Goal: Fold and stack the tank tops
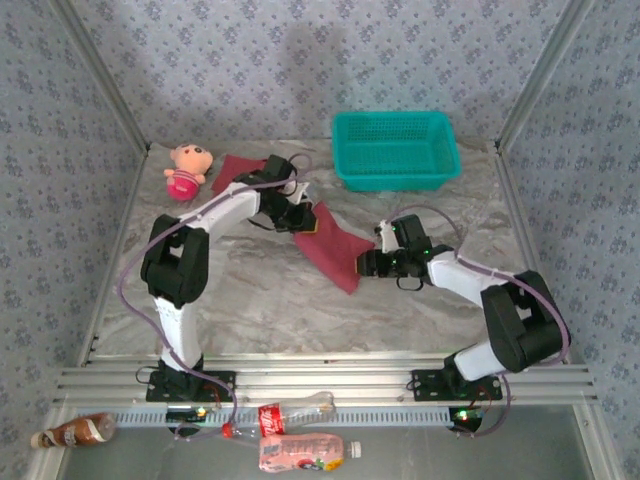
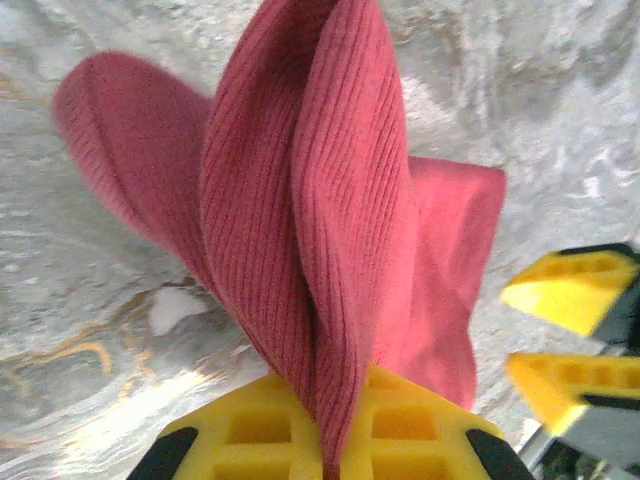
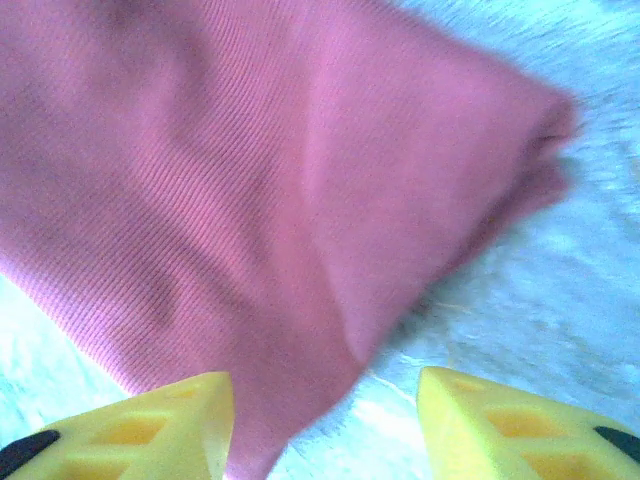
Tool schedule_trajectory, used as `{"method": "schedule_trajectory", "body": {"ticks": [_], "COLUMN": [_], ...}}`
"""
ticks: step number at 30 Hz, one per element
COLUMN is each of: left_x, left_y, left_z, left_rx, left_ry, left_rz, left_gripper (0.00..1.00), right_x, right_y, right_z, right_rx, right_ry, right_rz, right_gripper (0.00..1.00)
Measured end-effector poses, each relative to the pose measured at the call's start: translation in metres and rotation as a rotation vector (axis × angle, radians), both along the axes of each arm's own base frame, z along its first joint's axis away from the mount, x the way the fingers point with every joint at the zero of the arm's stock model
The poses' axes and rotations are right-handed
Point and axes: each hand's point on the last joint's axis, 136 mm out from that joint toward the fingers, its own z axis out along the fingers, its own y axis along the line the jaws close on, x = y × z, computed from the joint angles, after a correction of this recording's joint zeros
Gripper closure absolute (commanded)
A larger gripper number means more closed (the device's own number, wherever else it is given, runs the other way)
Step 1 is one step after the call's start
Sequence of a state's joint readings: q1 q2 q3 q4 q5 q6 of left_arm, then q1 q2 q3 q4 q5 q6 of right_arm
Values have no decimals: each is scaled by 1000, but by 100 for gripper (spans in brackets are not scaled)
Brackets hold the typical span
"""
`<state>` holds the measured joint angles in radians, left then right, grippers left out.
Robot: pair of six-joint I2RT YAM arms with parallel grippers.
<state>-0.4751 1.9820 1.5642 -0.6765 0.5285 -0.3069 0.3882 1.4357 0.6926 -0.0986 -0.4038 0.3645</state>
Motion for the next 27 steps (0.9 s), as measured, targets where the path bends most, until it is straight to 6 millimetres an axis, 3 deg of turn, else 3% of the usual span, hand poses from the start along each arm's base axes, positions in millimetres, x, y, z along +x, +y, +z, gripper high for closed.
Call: {"method": "schedule_trajectory", "body": {"ticks": [6, 16, 27], "left_x": [26, 107, 163], "left_y": [27, 61, 68], "left_z": [-4, 53, 89], "left_rx": [106, 145, 257], "left_ry": [-38, -278, -463], "left_rz": [1, 70, 53], "left_gripper": [100, 100, 100], "right_x": [7, 12, 19], "right_y": [-9, -7, -4], "right_z": [16, 11, 13], "right_rx": [38, 61, 73], "right_ry": [-21, -7, -21], "right_rz": [-67, -98, -104], "right_gripper": [41, 39, 39]}}
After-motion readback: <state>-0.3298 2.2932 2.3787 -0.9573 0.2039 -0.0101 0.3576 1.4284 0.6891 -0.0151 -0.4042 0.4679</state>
